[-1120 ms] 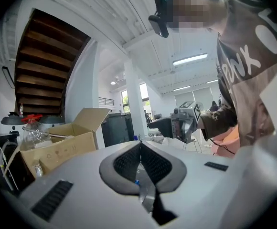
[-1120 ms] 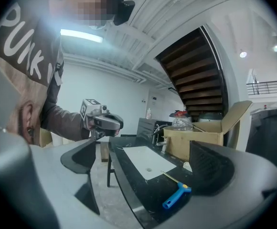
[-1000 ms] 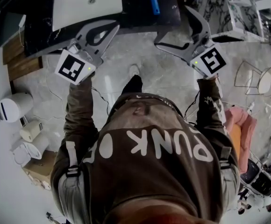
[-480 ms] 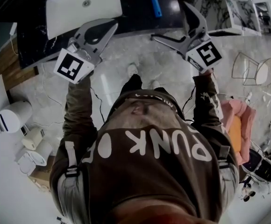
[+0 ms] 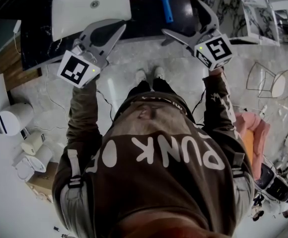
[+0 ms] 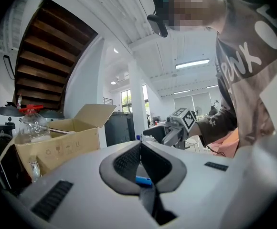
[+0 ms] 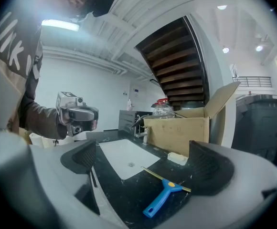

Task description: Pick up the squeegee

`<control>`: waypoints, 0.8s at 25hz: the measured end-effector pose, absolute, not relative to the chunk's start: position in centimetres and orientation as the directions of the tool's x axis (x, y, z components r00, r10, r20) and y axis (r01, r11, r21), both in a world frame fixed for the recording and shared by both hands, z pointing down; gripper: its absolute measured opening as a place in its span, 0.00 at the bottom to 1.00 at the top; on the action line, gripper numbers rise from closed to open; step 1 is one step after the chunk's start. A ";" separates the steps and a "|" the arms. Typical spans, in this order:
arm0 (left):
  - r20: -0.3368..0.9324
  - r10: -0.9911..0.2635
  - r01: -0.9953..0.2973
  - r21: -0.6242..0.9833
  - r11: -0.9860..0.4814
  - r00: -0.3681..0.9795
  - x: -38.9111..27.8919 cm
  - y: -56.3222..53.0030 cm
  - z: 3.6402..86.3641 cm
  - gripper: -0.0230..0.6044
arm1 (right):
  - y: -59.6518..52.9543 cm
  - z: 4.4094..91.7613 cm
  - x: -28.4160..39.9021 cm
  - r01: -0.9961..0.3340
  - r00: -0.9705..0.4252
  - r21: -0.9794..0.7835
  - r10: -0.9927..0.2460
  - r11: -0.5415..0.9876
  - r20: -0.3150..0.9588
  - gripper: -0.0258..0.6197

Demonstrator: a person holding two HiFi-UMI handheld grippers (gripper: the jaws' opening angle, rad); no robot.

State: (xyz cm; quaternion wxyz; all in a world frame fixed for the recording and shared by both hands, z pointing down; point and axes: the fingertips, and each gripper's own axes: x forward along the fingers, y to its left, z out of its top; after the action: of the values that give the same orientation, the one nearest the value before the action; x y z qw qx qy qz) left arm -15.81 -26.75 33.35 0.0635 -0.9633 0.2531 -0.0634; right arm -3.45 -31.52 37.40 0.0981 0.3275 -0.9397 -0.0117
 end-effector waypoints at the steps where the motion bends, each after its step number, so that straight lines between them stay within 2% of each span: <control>1: 0.089 -0.502 -0.486 -0.157 -0.860 0.860 -15.6 -26.9 33.2 0.04 | -32.0 37.6 -3.2 -0.616 -0.764 0.084 -0.620 0.783 0.178 0.96; 8: 0.099 -0.532 -0.515 -0.157 -0.843 0.841 -14.6 -28.2 33.1 0.04 | -35.3 39.8 -2.0 -0.649 -0.741 0.042 -0.644 0.759 0.191 0.95; 20: 0.116 -0.520 -0.504 -0.141 -0.852 0.847 -13.2 -28.2 33.8 0.04 | -40.4 45.6 -0.8 -0.779 -0.612 -0.047 -0.743 0.625 0.271 0.91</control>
State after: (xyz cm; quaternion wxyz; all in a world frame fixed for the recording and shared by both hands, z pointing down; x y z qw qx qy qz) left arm -13.15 -28.16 33.82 0.0526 -0.9594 0.2666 -0.0749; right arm -0.79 -40.40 45.56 0.1132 0.4255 -0.8943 0.0800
